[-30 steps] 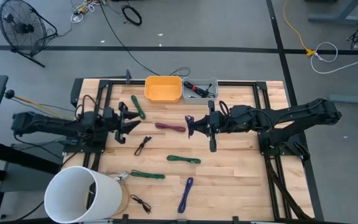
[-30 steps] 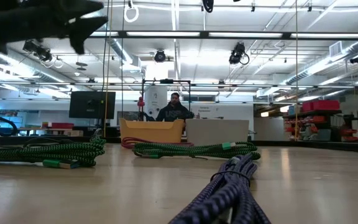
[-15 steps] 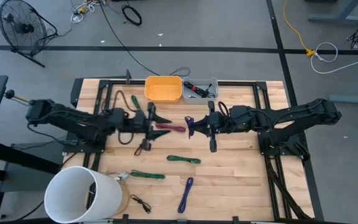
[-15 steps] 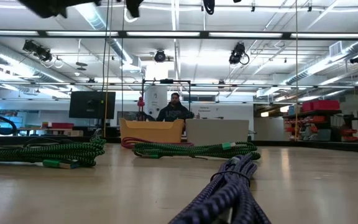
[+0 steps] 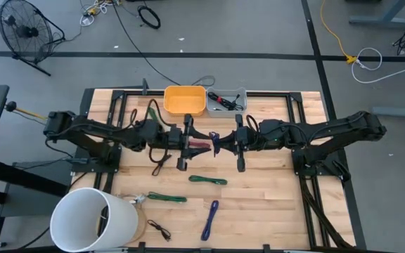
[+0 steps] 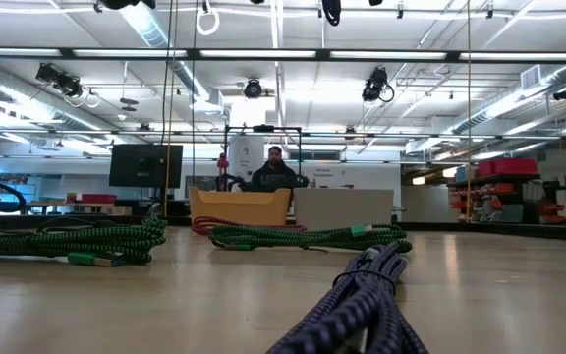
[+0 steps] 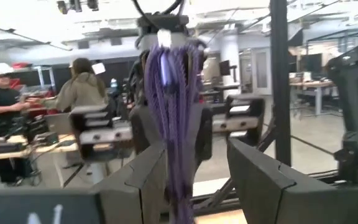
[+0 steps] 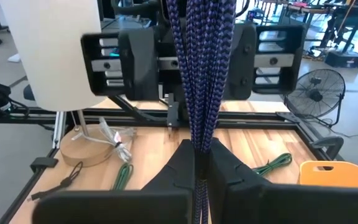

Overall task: Pick & Place USB Port
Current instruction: Put the violet black charger cable into the yellow bin, then put the pink black charger cable into the yellow bin

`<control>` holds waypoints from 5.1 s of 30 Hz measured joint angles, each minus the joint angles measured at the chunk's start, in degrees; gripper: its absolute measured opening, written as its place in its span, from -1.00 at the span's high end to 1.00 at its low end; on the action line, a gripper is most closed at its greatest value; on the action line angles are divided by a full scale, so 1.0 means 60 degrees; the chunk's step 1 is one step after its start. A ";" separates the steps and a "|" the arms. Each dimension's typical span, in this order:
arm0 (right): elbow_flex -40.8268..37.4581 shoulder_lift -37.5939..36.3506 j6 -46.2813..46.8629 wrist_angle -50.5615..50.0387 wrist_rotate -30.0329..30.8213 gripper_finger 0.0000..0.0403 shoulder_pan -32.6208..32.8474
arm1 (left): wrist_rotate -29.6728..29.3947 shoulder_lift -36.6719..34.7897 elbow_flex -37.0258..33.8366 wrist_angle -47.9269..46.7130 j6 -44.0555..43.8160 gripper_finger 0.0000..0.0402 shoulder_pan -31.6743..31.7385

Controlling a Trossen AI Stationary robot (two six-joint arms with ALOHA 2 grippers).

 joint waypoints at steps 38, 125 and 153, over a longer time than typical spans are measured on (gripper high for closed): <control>-0.0015 -0.0003 -0.0018 -0.0122 0.0027 0.97 0.0000 | -0.0745 0.1045 0.0363 0.1435 -0.0304 0.13 0.0272; -0.0051 -0.0004 -0.0530 -0.0521 0.0282 0.52 0.0044 | -0.4295 0.4743 0.4326 -1.0151 0.2592 0.63 0.6220; -0.0051 0.0000 -0.0595 -0.0576 0.0282 0.52 0.0040 | -0.0786 0.2911 0.4334 -1.3369 0.1656 0.27 0.4907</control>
